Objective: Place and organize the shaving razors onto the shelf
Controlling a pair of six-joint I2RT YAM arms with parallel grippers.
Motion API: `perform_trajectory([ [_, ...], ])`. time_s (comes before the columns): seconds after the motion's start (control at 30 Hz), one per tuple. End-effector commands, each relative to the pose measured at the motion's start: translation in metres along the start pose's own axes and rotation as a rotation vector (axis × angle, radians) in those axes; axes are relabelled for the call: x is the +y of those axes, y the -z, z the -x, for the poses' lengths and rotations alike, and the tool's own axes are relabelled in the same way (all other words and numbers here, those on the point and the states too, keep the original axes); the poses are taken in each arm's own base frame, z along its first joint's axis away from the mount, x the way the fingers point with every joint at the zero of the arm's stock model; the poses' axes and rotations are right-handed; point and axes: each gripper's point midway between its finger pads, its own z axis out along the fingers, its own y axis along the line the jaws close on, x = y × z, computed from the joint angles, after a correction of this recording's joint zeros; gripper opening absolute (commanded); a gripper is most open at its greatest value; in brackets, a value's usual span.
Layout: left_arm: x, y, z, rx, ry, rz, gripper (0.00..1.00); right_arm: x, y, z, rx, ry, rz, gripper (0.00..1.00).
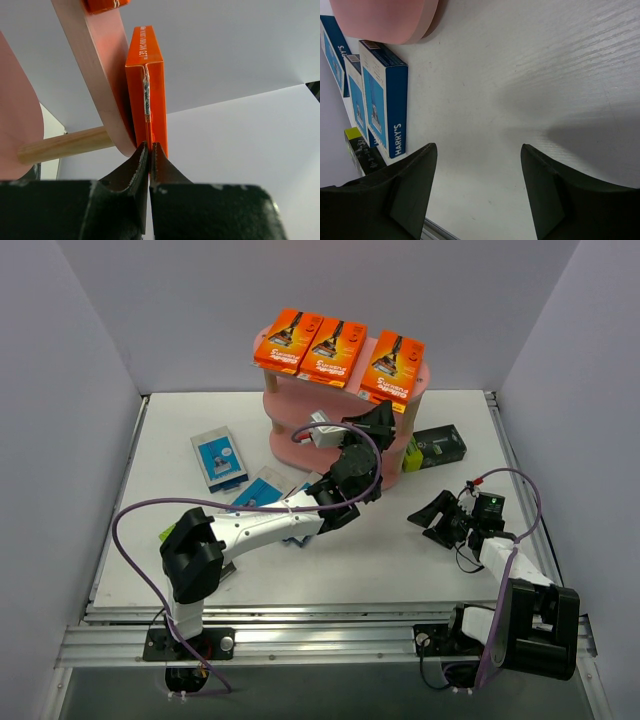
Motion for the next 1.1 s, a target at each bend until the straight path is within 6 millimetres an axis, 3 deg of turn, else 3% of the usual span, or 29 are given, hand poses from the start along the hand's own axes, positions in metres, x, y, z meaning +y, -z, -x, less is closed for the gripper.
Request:
perform_trajectory([
  [0.0, -0.006, -0.007, 0.011, -0.043, 0.028, 0.009, 0.02, 0.003, -0.001, -0.003, 0.009, 0.014, 0.022, 0.64],
  [1.07, 0.000, -0.020, 0.016, -0.070, 0.069, 0.011, 0.02, 0.002, -0.002, -0.003, 0.012, 0.011, 0.018, 0.64],
])
